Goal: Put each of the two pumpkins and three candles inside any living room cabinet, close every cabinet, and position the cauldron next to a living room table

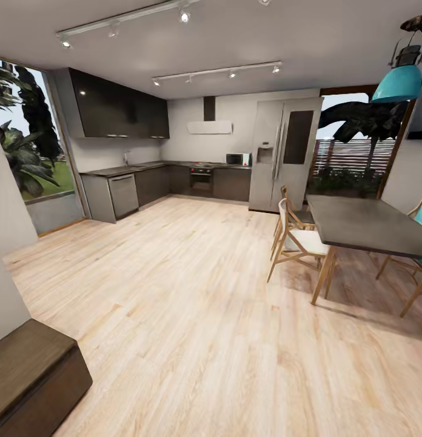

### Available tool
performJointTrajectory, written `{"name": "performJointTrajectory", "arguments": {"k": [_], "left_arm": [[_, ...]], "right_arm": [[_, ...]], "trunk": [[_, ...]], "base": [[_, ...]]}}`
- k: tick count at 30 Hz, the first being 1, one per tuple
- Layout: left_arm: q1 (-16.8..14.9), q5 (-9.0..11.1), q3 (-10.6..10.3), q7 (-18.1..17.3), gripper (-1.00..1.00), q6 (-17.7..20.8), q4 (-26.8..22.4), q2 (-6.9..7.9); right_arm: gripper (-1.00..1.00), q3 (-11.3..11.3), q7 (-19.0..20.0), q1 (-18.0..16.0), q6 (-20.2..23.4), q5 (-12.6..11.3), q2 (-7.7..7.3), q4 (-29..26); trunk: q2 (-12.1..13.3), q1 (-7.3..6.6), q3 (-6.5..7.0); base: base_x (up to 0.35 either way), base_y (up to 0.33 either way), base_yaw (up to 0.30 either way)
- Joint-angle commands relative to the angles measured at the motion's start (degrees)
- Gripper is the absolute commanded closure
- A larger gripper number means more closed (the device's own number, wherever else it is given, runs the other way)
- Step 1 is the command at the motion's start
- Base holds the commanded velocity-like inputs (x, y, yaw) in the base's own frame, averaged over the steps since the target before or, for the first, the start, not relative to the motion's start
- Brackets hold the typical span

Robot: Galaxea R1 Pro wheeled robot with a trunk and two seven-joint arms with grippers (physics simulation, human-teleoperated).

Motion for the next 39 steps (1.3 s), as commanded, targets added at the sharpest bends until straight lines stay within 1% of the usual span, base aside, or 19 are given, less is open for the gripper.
{"name": "performJointTrajectory", "arguments": {"k": [1,3,6,11,15,22,28,29,31,32,36,39], "left_arm": [[0.3,-0.3,-0.3,-0.2,-1.00,0.3,-0.3,0.33],[1.0,-0.3,-0.7,-0.2,-1.00,0.7,-1.0,0.50],[1.1,-0.3,-0.8,-0.2,-1.00,0.8,-1.0,0.56],[1.2,-0.1,-0.8,-0.2,-1.00,0.6,-1.5,0.04],[1.3,0.0,-0.6,-0.2,-1.00,0.3,-1.6,-0.23],[1.3,0.3,-0.4,-0.3,-1.00,-2.0,-1.5,-0.48],[1.3,0.5,-0.3,-0.3,-1.00,-3.9,-1.4,-2.25],[1.3,0.5,-0.3,-0.3,-1.00,-4.2,-1.4,-2.35],[1.3,0.6,-0.2,-0.3,-1.00,-4.9,-1.4,-2.47],[1.3,0.7,-0.2,-0.2,-1.00,-5.9,-1.4,-2.48],[1.3,1.3,0.2,-0.1,-1.00,-5.9,-1.4,-2.46],[1.3,3.1,1.1,0.0,-1.00,-5.9,-1.4,-2.44]], "right_arm": [[-1.00,0.3,-0.3,-0.3,-0.3,0.3,-0.22,-0.3],[-1.00,0.4,-0.4,-0.6,-0.6,0.8,-0.19,-0.4],[-1.00,0.4,-0.4,-0.6,-0.3,0.9,-0.17,-0.5],[-1.00,0.9,-0.4,-0.7,-2.0,1.3,-0.08,0.2],[-1.00,1.0,-0.5,-0.7,-3.2,1.2,-0.07,0.4],[-1.00,1.0,-0.5,-0.7,-5.5,1.1,0.04,0.4],[-1.00,1.1,-0.5,-0.7,-7.4,1.3,0.08,0.4],[-1.00,1.1,-0.5,-0.7,-7.7,1.3,0.09,0.4],[-1.00,1.1,-0.5,-0.7,-8.4,1.3,0.09,0.5],[-1.00,1.1,-0.5,-0.7,-13.2,1.3,0.09,0.5],[-1.00,1.1,-0.5,-0.7,-13.2,1.3,0.09,0.6],[-1.00,1.1,-0.5,-0.7,-13.2,1.3,0.09,0.6]], "trunk": [[0.0,0.00,-0.03],[0.0,0.00,-0.04],[0.0,0.00,-0.04],[0.0,0.00,-0.04],[0.0,0.00,-0.04],[0.0,0.00,-0.11],[0.0,0.00,-0.24],[0.0,0.00,-0.26],[0.8,-0.44,0.05],[1.2,-0.66,0.21],[2.8,-1.54,0.83],[4.0,-2.20,1.29]], "base": [[0.000,0.000,0.000],[0.000,0.000,0.000],[0.000,0.000,0.000],[0.000,0.000,0.019],[-0.064,0.000,0.182],[-0.196,-0.012,0.245],[-0.130,-0.004,0.261],[-0.037,-0.001,0.262],[-0.017,0.000,0.262],[-0.010,0.000,0.262],[-0.004,0.000,0.262],[-0.001,0.000,0.262]]}}
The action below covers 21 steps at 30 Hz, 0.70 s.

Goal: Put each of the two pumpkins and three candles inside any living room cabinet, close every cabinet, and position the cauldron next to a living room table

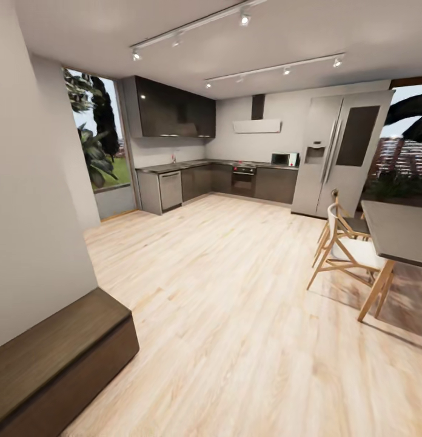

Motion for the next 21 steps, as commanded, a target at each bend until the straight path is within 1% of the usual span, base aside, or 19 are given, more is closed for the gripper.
{"name": "performJointTrajectory", "arguments": {"k": [1,4,11,13,16,21], "left_arm": [[0.0,0.6,0.2,0.0,-1.00,-0.1,-0.1,0.00],[0.0,1.5,0.4,0.2,-1.00,-0.1,-0.1,-0.02],[0.0,2.2,0.7,0.4,-1.00,-0.1,-0.1,0.00],[0.0,2.9,0.7,0.5,-1.00,-0.1,-0.1,0.06],[0.0,4.6,0.7,0.5,-1.00,-0.1,-0.1,0.11],[0.0,5.5,0.7,0.5,-1.00,-0.1,-0.1,0.19]], "right_arm": [[-1.00,0.1,0.0,0.0,-0.2,0.1,0.00,0.0],[-1.00,0.1,0.0,0.0,-0.2,0.1,0.00,0.0],[-1.00,0.1,0.0,0.0,-0.3,0.1,0.00,0.1],[-1.00,0.1,0.0,0.0,-0.3,0.1,0.00,0.1],[-1.00,0.1,0.0,0.0,-0.3,0.1,0.00,0.1],[-1.00,0.1,0.0,0.0,-0.4,0.1,0.00,0.1]], "trunk": [[0.4,-0.23,0.11],[1.6,-0.89,0.57],[4.4,-2.42,1.62],[5.2,-2.86,1.92],[6.4,-3.52,2.38],[8.4,-4.62,3.13]], "base": [[0.000,0.000,0.262],[0.000,0.000,0.262],[0.000,0.000,0.262],[0.000,0.000,0.262],[0.000,0.000,0.262],[0.000,0.000,0.262]]}}
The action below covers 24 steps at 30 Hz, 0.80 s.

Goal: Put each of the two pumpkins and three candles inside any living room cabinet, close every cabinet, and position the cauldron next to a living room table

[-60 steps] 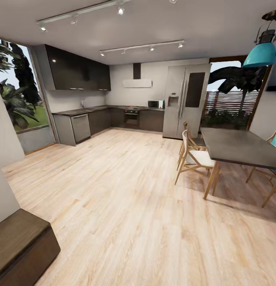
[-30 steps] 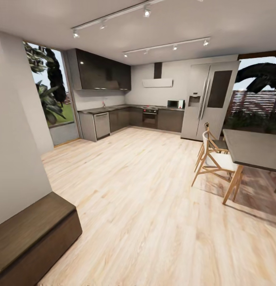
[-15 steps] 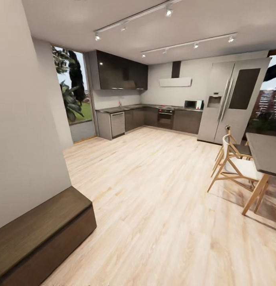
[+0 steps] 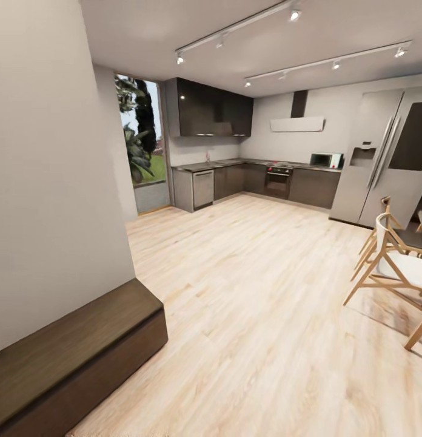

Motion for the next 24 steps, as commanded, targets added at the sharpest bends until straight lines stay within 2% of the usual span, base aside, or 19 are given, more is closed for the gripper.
{"name": "performJointTrajectory", "arguments": {"k": [1,5,15,22,24], "left_arm": [[0.0,0.4,0.1,0.1,-1.00,-0.1,-0.1,-0.04],[0.0,0.6,0.1,0.1,-1.00,-0.1,-0.1,0.12],[0.0,2.6,0.2,0.1,-1.00,-0.1,-0.1,-0.06],[0.0,6.7,0.1,0.1,-1.00,-0.1,-0.1,0.17],[0.0,7.3,0.1,0.1,-1.00,-0.1,0.0,0.24]], "right_arm": [[-1.00,0.1,0.0,0.0,-0.2,0.1,0.00,0.1],[-1.00,0.1,0.0,0.0,-0.2,0.1,0.00,0.1],[-1.00,0.1,0.0,0.0,-0.3,0.2,0.00,0.1],[-1.00,0.1,0.0,0.0,-0.4,0.2,0.00,0.1],[-1.00,0.1,0.0,0.0,-0.4,0.2,0.00,0.1]], "trunk": [[0.4,-0.23,0.11],[2.0,-1.11,0.71],[6.0,-3.30,2.22],[8.8,-4.84,3.28],[9.6,-5.28,3.58]], "base": [[0.000,0.000,0.262],[0.000,0.000,0.262],[0.000,0.000,0.262],[0.000,0.000,0.262],[0.000,0.000,0.262]]}}
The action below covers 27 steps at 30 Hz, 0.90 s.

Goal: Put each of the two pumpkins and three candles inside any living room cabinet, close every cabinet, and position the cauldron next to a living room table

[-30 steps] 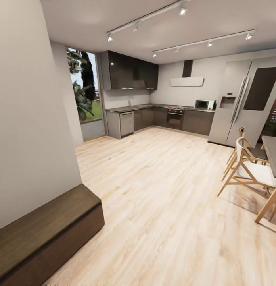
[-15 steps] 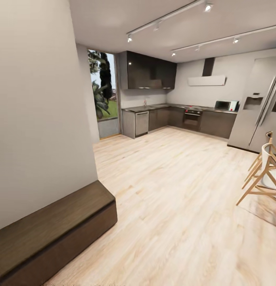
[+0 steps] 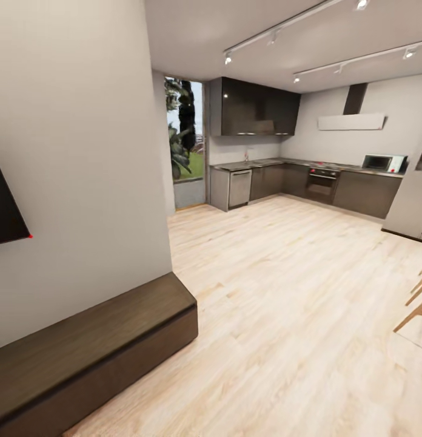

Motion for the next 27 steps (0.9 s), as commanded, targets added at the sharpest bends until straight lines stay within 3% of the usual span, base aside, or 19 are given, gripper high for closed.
{"name": "performJointTrajectory", "arguments": {"k": [1,27], "left_arm": [[0.0,0.3,0.1,0.1,-1.00,-0.1,-0.1,0.00],[0.1,0.8,0.1,0.1,-1.00,-0.2,0.1,0.18]], "right_arm": [[-1.00,0.1,0.0,0.0,-0.2,0.1,0.00,0.1],[-1.00,0.1,0.0,0.0,-0.4,0.2,0.00,0.1]], "trunk": [[0.4,-0.22,0.11],[10.8,-5.93,4.03]], "base": [[0.000,0.000,0.262],[0.000,0.000,0.262]]}}
